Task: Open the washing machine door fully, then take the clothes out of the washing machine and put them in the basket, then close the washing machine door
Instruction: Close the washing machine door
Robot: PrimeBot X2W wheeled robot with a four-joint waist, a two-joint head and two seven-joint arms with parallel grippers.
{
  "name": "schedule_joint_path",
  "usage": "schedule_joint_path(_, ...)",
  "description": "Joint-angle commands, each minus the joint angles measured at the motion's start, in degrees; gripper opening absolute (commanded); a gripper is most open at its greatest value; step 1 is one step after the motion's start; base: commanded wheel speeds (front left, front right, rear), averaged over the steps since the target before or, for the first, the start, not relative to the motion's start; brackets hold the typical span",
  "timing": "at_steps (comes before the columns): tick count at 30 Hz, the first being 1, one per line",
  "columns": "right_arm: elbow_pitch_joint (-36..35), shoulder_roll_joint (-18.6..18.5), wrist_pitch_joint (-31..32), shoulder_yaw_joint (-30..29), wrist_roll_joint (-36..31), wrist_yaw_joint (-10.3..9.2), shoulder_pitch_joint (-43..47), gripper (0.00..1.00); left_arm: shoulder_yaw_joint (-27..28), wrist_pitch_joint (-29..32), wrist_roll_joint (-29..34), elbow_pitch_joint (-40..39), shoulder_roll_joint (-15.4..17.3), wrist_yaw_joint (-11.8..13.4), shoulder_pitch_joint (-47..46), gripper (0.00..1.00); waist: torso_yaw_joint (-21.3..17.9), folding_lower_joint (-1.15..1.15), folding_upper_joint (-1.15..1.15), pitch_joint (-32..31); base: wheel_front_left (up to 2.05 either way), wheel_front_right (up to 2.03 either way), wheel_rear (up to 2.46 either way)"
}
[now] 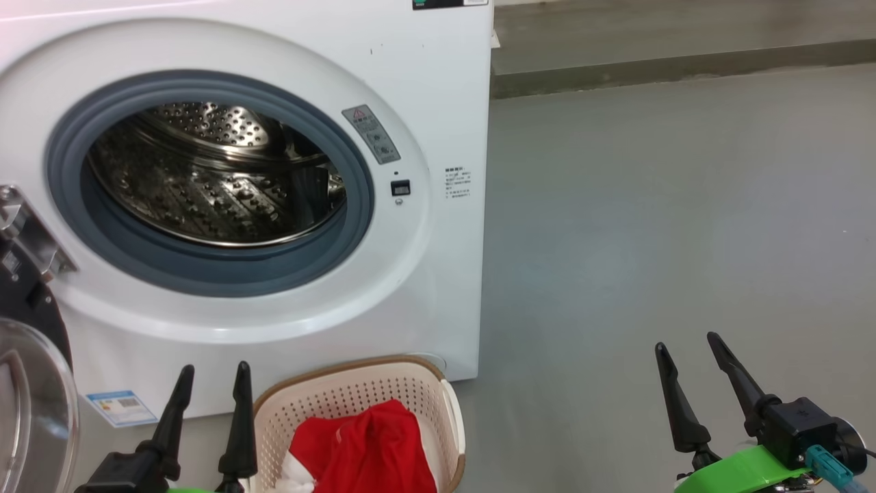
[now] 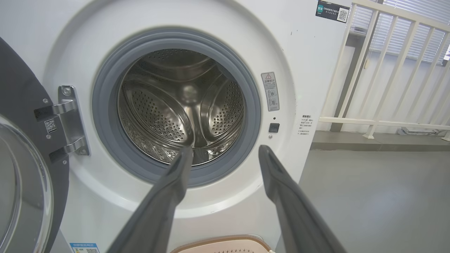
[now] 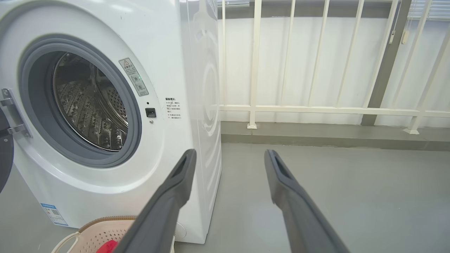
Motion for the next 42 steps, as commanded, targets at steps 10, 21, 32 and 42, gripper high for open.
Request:
schedule_joint_path(10, -1.56, -0.49, -0.37, 0.79, 0.37, 0.35, -1.11, 1.00, 2.12, -0.46, 0.32, -2.35, 0.61, -0.07, -0.58, 1.00, 0.16, 0.00, 0.00, 0.30, -1.65, 1.65, 0.01)
schedule_joint_path(21, -1.37, -0.49, -0.37, 0.89, 0.46, 0.35, -1.44, 1.00, 1.69, -0.46, 0.92, -2.44, 0.61, 0.82, -0.87, 1.00, 0.55, 0.00, 0.00, 1.06, -0.60, 0.60, 0.00)
schedule_joint_path(32, -1.25, -0.49, -0.37, 0.95, 0.71, 0.35, -1.47, 1.00, 1.62, -0.46, 1.06, -2.88, 0.61, 1.85, -0.95, 1.00, 1.34, 0.00, 0.00, 1.47, 0.00, 0.00, 0.00)
schedule_joint_path(42, -1.59, -0.49, -0.37, 1.53, 0.79, 0.35, -1.29, 1.00, 1.15, -0.46, 1.52, -4.07, 0.61, 2.85, -1.23, 1.00, 5.73, 0.00, 0.00, 1.50, 0.00, 0.00, 0.00)
